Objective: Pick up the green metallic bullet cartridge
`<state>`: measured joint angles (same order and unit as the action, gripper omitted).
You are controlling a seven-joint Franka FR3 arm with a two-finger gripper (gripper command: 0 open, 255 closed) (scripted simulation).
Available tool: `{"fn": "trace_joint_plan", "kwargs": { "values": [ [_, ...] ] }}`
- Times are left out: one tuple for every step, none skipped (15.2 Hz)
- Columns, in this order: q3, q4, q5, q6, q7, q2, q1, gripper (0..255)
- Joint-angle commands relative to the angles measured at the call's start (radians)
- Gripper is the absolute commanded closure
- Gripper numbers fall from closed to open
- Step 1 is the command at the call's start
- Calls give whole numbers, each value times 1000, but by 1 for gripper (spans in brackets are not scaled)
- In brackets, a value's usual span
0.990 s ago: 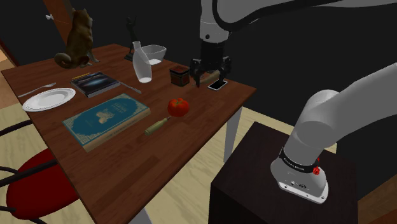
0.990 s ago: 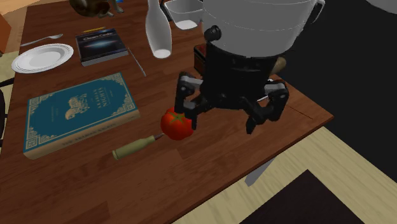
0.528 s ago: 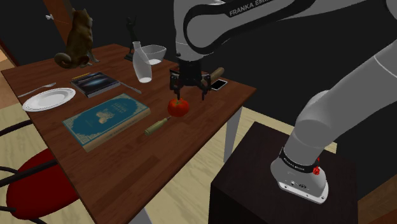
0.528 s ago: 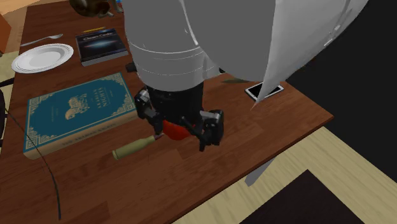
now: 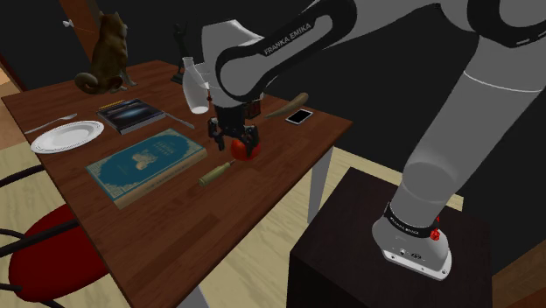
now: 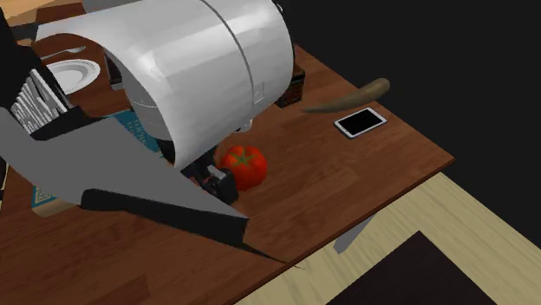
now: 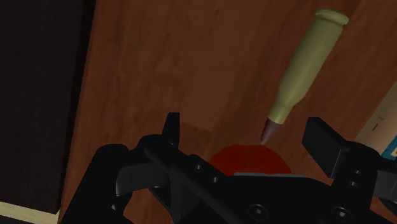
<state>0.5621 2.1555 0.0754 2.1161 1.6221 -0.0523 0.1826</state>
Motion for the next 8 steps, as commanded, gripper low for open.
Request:
{"fn": "trace_joint_plan", "kwargs": {
  "values": [
    [14, -53, -50, 25, 137, 95, 0, 0],
    [14, -82, -76, 34, 198, 142, -5, 0],
    [9, -113, -101, 42, 257, 189, -13, 0],
    [2, -145, -125, 47, 314, 235, -22, 0],
    [-7, -177, -147, 52, 369, 279, -33, 0],
    [-17, -200, -160, 55, 404, 309, -43, 0],
    [-20, -195, -164, 67, 407, 316, -46, 0],
    [-22, -189, -169, 78, 409, 323, -48, 0]
  ]
}}
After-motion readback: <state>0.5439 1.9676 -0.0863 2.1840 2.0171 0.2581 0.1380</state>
